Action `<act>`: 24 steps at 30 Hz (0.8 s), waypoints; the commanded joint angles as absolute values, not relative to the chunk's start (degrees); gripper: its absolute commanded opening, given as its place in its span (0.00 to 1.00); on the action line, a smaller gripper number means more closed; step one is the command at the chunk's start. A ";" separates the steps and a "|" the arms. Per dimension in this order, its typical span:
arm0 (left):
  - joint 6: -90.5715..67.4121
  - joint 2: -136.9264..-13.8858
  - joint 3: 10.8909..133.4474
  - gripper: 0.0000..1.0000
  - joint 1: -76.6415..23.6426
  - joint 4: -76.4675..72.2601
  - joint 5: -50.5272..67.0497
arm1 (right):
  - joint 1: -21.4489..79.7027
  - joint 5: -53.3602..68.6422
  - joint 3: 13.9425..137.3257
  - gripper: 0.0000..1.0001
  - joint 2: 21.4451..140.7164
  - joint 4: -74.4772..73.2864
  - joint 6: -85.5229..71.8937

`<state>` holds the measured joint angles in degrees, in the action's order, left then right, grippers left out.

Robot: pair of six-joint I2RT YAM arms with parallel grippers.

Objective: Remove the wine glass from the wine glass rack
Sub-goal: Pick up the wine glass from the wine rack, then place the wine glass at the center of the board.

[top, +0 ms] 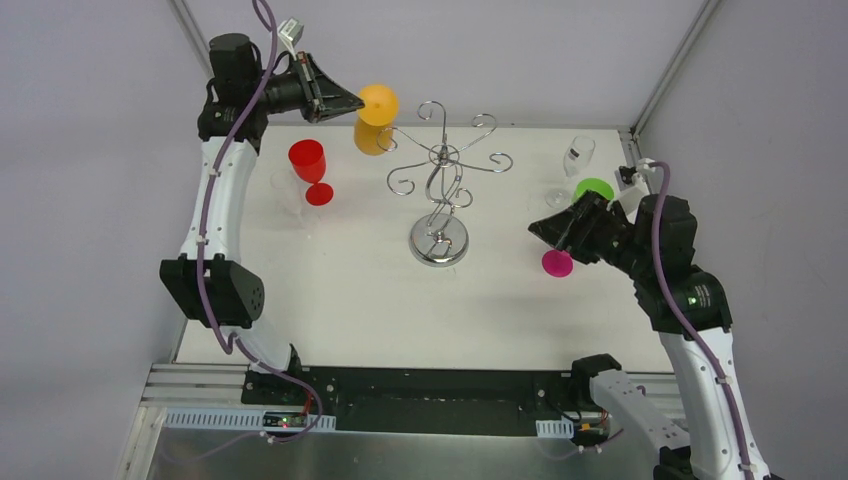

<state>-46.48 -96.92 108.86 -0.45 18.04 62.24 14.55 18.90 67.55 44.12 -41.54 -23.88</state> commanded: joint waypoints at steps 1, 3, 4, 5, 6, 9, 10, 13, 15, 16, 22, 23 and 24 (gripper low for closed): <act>-42.23 -90.76 108.05 0.00 0.90 18.28 65.59 | 14.84 24.32 71.27 0.55 45.98 -40.35 -24.33; -40.80 -89.36 107.59 0.00 1.01 19.70 65.83 | 14.93 26.09 72.23 0.55 46.85 -40.26 -24.34; -40.06 -88.49 107.21 0.00 1.04 20.29 65.83 | 14.86 27.06 72.75 0.55 47.22 -40.28 -24.33; -39.36 -87.53 106.60 0.00 1.03 20.90 65.90 | 14.94 28.09 73.31 0.55 47.63 -40.20 -24.47; -38.52 -86.33 106.01 0.00 1.05 21.41 65.83 | 15.05 29.08 73.60 0.55 47.86 -40.02 -24.69; -35.57 -82.84 104.32 0.00 1.04 23.72 65.24 | 15.70 30.96 73.78 0.56 48.47 -38.85 -25.86; -34.71 -81.81 103.81 0.00 1.05 24.43 65.11 | 15.99 31.29 73.74 0.56 48.51 -38.46 -26.23; -31.11 -78.64 102.91 0.00 1.05 27.98 64.02 | 16.88 31.61 73.60 0.57 48.61 -37.45 -27.07; -28.00 -76.67 102.63 0.00 1.03 30.97 62.75 | 17.52 31.85 73.60 0.57 48.86 -36.95 -27.50; -26.71 -75.58 102.31 0.00 1.05 32.11 62.34 | 17.88 32.05 73.55 0.57 48.96 -36.71 -27.76; -21.13 -67.95 96.58 0.00 1.05 35.71 61.93 | 21.47 34.05 73.51 0.57 50.68 -33.78 -31.23; -20.46 -66.74 95.50 0.00 1.05 36.17 62.19 | 22.39 33.86 73.62 0.57 50.82 -33.41 -31.58; -19.80 -65.33 94.50 0.00 0.99 36.40 62.60 | 23.41 33.31 73.76 0.57 50.93 -33.17 -31.87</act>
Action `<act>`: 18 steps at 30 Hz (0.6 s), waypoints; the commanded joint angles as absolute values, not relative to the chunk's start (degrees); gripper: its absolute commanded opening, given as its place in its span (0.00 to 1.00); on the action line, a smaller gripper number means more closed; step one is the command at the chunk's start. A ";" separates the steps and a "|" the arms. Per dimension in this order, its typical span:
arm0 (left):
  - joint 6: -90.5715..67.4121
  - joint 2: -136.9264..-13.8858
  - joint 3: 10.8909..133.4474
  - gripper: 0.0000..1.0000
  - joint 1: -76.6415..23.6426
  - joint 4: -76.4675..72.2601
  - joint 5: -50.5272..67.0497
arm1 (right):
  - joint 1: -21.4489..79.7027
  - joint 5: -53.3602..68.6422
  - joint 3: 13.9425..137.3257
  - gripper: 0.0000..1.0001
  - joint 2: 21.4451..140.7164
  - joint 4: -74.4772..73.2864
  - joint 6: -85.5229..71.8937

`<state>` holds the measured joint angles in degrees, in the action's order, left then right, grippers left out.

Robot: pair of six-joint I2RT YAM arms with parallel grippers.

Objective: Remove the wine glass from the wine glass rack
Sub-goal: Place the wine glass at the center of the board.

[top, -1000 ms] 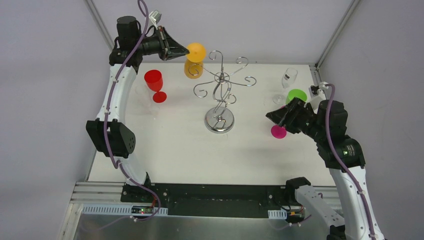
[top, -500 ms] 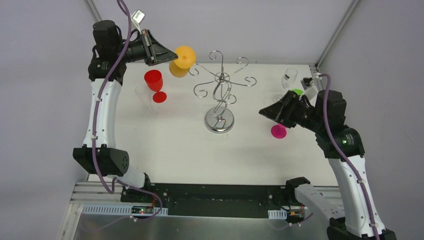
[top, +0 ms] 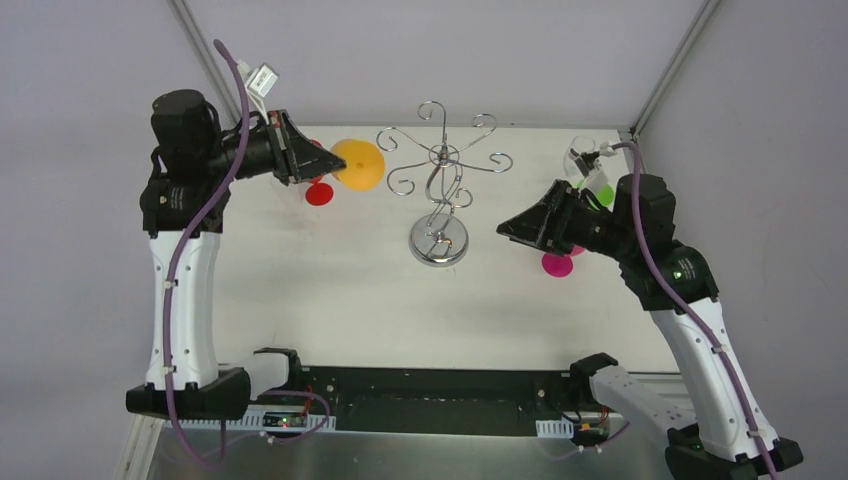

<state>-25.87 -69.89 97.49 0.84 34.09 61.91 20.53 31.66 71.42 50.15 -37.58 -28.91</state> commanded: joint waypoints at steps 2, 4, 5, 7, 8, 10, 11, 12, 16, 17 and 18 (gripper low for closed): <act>-18.73 -62.19 92.69 0.00 0.92 36.90 63.13 | 26.00 31.46 74.02 0.58 50.99 -32.93 -32.50; -17.94 -59.58 90.91 0.00 0.83 37.07 64.30 | 28.26 29.87 73.95 0.58 51.10 -32.47 -33.60; -17.79 -58.32 90.26 0.00 0.82 37.15 64.77 | 29.44 29.19 73.97 0.58 51.14 -32.25 -34.15; -17.59 -55.99 88.85 0.00 0.47 37.18 65.64 | 31.99 27.54 73.79 0.58 51.20 -31.88 -35.14; -17.46 -54.70 88.14 0.00 0.33 37.19 65.85 | 33.20 26.76 73.62 0.58 51.09 -31.48 -35.73; -17.17 -52.47 86.27 0.00 0.12 37.28 65.89 | 35.44 25.45 73.11 0.58 50.95 -30.37 -37.34; -17.09 -51.43 85.36 0.00 0.14 37.31 65.90 | 36.52 24.83 72.74 0.58 50.85 -29.89 -38.21; -16.99 -50.49 84.36 0.00 0.17 37.32 65.73 | 37.35 24.33 72.41 0.59 50.79 -29.33 -39.21; -16.72 -46.78 80.82 0.00 -3.33 37.36 64.58 | 41.21 21.55 70.58 0.61 50.17 -26.72 -43.31; -16.44 -45.44 79.98 0.00 -3.80 37.35 63.99 | 42.03 20.30 70.04 0.62 49.86 -26.11 -44.25; -16.29 -44.82 79.39 0.00 -4.33 37.35 63.91 | 42.82 19.63 69.59 0.62 49.76 -25.69 -44.93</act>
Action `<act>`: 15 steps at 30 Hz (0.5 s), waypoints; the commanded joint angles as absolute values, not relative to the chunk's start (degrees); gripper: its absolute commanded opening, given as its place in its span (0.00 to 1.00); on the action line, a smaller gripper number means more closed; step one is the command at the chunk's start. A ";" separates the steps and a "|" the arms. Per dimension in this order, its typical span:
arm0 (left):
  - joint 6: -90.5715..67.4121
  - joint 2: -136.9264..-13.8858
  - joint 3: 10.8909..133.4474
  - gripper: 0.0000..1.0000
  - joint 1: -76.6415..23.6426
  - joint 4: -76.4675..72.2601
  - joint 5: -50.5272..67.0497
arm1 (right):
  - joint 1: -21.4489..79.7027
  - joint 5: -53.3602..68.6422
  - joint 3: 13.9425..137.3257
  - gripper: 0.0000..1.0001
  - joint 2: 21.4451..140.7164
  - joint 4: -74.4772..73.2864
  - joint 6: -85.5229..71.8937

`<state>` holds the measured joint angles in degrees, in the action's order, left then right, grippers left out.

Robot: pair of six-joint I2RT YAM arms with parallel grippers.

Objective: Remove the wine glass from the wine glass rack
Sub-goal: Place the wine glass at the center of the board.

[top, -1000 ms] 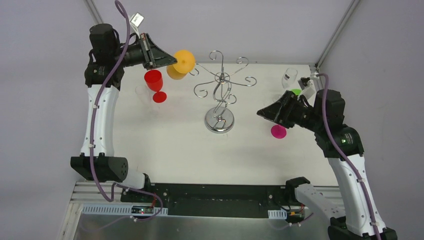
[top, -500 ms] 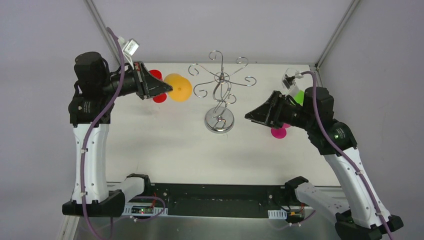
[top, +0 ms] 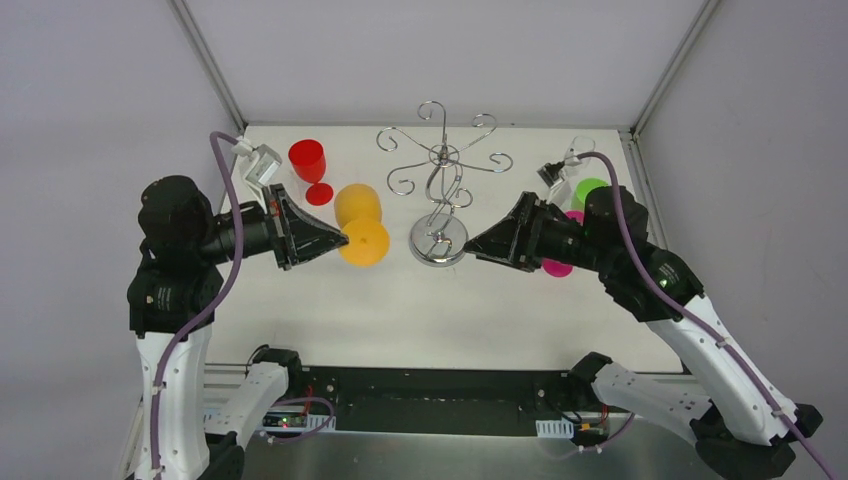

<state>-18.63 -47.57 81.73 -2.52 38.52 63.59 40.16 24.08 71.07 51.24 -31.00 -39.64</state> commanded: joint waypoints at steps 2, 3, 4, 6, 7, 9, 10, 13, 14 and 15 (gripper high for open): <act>-16.39 -43.26 78.23 0.00 -5.45 37.40 63.39 | 44.42 17.54 68.80 0.62 49.71 -25.31 -46.12; -16.43 -42.56 77.71 0.00 -5.91 37.36 63.13 | 45.19 16.78 68.41 0.62 49.74 -25.11 -46.91; -16.45 -41.83 77.10 0.00 -6.28 37.35 62.90 | 46.18 16.03 67.91 0.62 49.78 -24.82 -47.46; -16.72 -40.46 75.94 0.00 -6.77 37.38 62.24 | 47.97 14.59 66.84 0.62 49.81 -24.21 -48.80; -17.01 -39.80 75.26 0.00 -6.91 37.38 62.05 | 48.92 13.92 66.23 0.62 49.77 -23.77 -49.54; -17.74 -38.57 73.63 0.00 -7.26 37.03 61.34 | 50.58 12.41 64.66 0.62 49.50 -22.30 -51.06; -17.94 -37.79 72.77 0.00 -7.43 36.89 60.87 | 51.49 11.67 63.82 0.62 49.40 -21.40 -51.84; -18.64 -36.12 70.47 0.00 -7.60 36.11 60.39 | 53.72 9.16 61.66 0.62 49.22 -19.38 -53.85; -19.02 -35.77 69.65 0.00 -7.71 35.81 60.32 | 54.40 8.29 61.21 0.62 49.13 -18.97 -54.38; -19.44 -35.44 68.74 0.00 -7.86 35.19 60.23 | 55.05 7.35 60.81 0.62 49.10 -18.71 -54.80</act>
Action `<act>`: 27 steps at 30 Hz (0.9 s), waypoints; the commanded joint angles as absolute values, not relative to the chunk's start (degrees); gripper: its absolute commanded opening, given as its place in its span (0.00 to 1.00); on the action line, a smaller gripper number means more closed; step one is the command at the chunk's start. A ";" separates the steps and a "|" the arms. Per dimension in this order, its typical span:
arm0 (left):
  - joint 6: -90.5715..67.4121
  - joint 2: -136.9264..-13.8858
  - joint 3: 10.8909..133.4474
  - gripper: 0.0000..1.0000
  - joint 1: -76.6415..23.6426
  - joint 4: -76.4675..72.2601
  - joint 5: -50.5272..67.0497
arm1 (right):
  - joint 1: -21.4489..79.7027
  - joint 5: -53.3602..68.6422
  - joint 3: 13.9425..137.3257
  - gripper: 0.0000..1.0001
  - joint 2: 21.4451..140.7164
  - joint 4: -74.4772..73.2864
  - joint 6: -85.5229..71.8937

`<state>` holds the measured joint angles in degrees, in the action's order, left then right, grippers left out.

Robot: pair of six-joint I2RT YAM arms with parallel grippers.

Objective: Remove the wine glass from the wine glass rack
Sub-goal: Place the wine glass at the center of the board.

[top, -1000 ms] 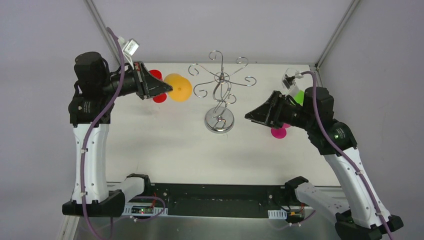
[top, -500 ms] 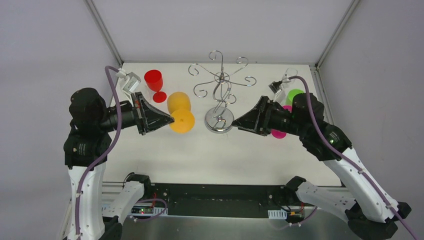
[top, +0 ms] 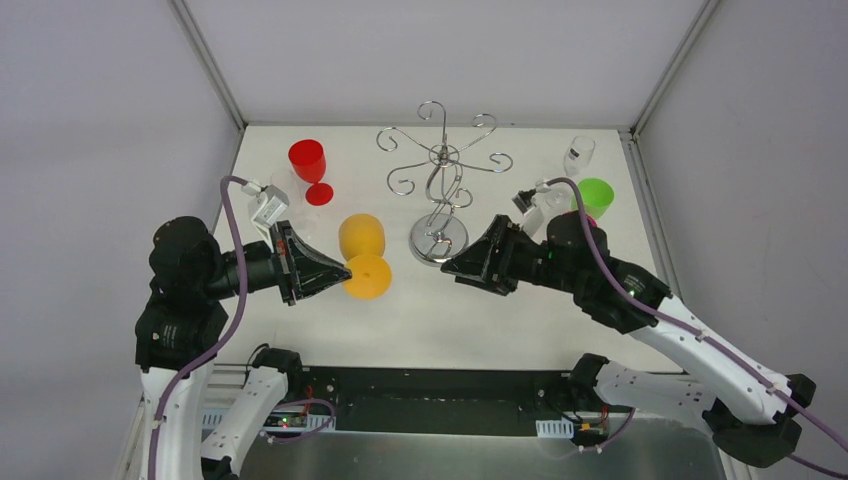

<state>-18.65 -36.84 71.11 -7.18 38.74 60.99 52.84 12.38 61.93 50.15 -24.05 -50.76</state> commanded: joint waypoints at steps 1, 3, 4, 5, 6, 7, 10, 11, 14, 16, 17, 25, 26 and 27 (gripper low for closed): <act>-20.03 -35.27 67.86 0.00 -8.01 34.59 60.23 | 55.75 6.34 60.44 0.62 49.07 -18.42 -55.26; -21.18 -34.83 65.89 0.00 -8.43 33.00 60.39 | 56.90 4.50 59.54 0.62 48.89 -17.63 -56.05; -21.74 -34.78 65.11 0.00 -8.82 32.28 60.34 | 57.40 3.76 59.06 0.62 48.80 -17.21 -56.43; -22.10 -34.90 64.41 0.00 -9.63 31.73 60.00 | 57.90 3.19 58.68 0.62 48.77 -16.93 -56.64; -22.30 -35.20 63.89 0.00 -10.45 31.37 59.56 | 58.19 2.66 58.37 0.62 48.78 -16.79 -56.89; -22.25 -35.65 63.37 0.00 -11.44 31.16 58.75 | 58.47 2.13 58.09 0.62 48.76 -16.66 -56.93; -20.96 -37.29 62.07 0.00 -16.23 30.98 54.93 | 59.05 1.01 57.34 0.62 48.69 -16.48 -56.96; -20.46 -37.75 61.77 0.00 -18.10 30.90 53.56 | 59.20 0.57 57.11 0.62 48.60 -16.54 -57.04; -19.32 -39.03 61.09 0.00 -23.49 30.53 48.08 | 59.40 -1.58 56.09 0.63 48.10 -16.80 -57.57; -18.74 -39.52 60.48 0.00 -26.78 29.84 45.04 | 59.35 -2.97 55.02 0.63 47.53 -16.95 -58.04; -18.55 -39.69 60.17 0.00 -28.24 29.50 43.49 | 59.39 -3.52 54.43 0.63 47.16 -16.96 -58.44; -18.70 -40.51 57.64 0.00 -40.71 26.02 32.63 | 59.40 -3.05 50.45 0.64 46.78 -15.62 -61.83; -18.41 -41.04 57.41 0.00 -42.48 25.82 31.09 | 59.40 -2.74 49.86 0.64 46.88 -15.15 -62.37; -17.97 -41.59 57.31 0.00 -44.43 25.71 29.20 | 59.41 -2.24 49.17 0.64 47.06 -14.48 -62.83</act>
